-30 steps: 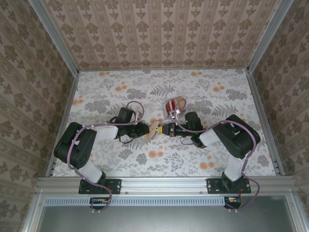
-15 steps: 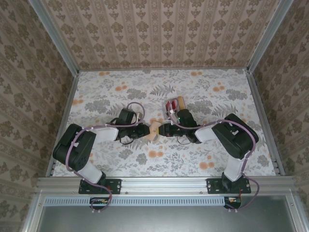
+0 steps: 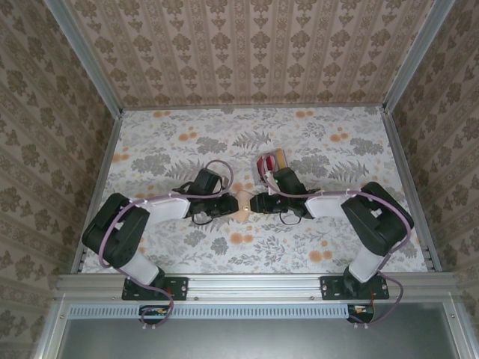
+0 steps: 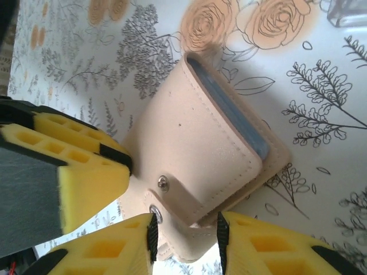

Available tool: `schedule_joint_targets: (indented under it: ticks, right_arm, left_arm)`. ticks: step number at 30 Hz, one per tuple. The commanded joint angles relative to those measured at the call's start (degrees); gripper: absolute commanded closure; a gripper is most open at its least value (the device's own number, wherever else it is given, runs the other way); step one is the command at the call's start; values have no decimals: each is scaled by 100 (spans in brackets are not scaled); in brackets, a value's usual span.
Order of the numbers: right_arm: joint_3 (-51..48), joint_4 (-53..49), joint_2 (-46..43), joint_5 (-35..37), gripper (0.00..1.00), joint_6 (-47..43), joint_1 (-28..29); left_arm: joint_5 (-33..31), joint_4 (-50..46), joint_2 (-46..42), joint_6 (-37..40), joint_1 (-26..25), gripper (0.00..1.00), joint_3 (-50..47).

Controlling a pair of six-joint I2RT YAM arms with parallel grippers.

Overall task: Put the credit cards into the card holder
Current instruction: Rotate the card holder at the center of the table.

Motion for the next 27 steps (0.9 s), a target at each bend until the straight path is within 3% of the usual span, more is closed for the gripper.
schedule_joint_targets:
  ticks: [1,7,12,17,27]
  right_arm:
    - [34,-637,-616,288,61,-158,-53]
    - [15,-1388,-1059,498,61,-190,-111]
    - [-285,-1106,-972,336,68,102,-102]
    - [-243,-706,-506,234,91,331,-93]
    - [885,-844,846,271,93,284,-84]
  left_arm:
    - [-284,-1111,-344,219,52,74,327]
    - [-374,-1775,-296,765,508,70,964]
    - [-261,-1794,255,1084,729,70,1293]
    - [109,-1350,593,905,622,73,1196]
    - [-89,-812,193,389,263,76,128]
